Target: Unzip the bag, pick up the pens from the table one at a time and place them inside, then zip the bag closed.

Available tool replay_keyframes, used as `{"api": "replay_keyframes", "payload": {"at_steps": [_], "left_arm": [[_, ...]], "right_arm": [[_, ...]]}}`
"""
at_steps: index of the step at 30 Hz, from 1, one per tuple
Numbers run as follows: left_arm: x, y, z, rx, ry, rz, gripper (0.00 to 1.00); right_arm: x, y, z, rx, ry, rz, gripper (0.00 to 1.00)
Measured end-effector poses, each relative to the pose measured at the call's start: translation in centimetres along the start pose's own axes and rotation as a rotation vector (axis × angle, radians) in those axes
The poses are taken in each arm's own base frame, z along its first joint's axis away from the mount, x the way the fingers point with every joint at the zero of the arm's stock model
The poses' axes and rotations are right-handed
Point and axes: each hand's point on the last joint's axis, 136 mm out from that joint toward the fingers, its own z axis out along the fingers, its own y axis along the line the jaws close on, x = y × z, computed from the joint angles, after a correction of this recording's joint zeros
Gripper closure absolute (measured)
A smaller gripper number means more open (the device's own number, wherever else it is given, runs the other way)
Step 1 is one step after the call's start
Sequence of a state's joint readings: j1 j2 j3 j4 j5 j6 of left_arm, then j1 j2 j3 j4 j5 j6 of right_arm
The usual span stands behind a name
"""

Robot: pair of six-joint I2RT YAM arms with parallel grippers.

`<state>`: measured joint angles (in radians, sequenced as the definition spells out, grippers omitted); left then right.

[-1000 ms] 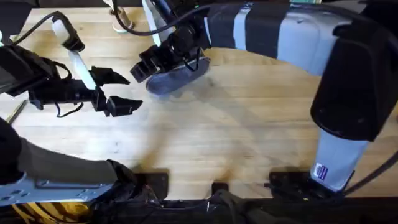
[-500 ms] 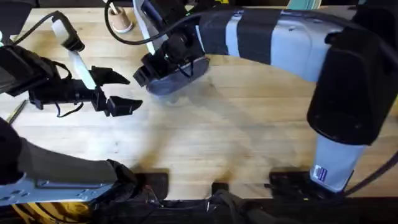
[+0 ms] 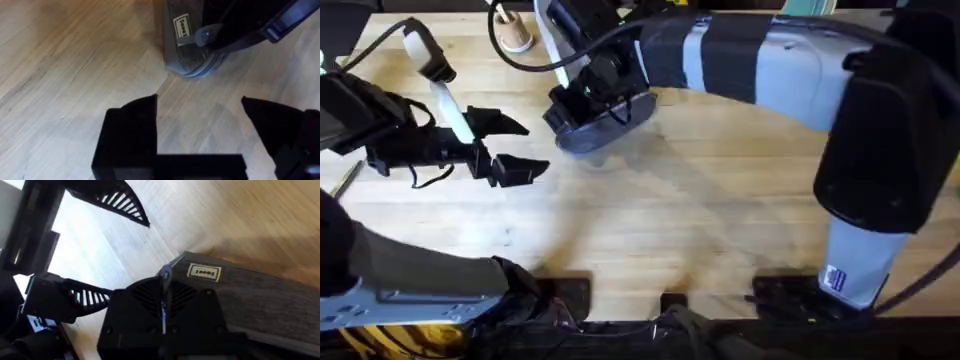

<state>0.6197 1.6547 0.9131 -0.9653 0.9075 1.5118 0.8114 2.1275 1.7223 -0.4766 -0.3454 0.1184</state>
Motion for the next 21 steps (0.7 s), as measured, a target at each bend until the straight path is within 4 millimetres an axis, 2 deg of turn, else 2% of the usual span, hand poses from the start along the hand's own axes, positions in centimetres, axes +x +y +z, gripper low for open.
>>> {"api": "replay_keyframes", "payload": {"at_steps": [8,16,21], "left_arm": [[-0.5,0.0,0.0,0.002,-0.029,0.0,0.007],[-1.8,-0.3,0.0,0.013,-0.1,0.0,0.007],[-3.2,-1.4,1.4,0.073,-0.127,0.033,0.007]], "right_arm": [[-0.9,0.5,-0.9,0.001,-0.002,-0.008,0.973],[-1.8,0.4,-2.4,0.009,0.004,-0.009,0.973],[-2.6,0.3,-3.0,0.011,-0.013,-0.01,0.973]]}}
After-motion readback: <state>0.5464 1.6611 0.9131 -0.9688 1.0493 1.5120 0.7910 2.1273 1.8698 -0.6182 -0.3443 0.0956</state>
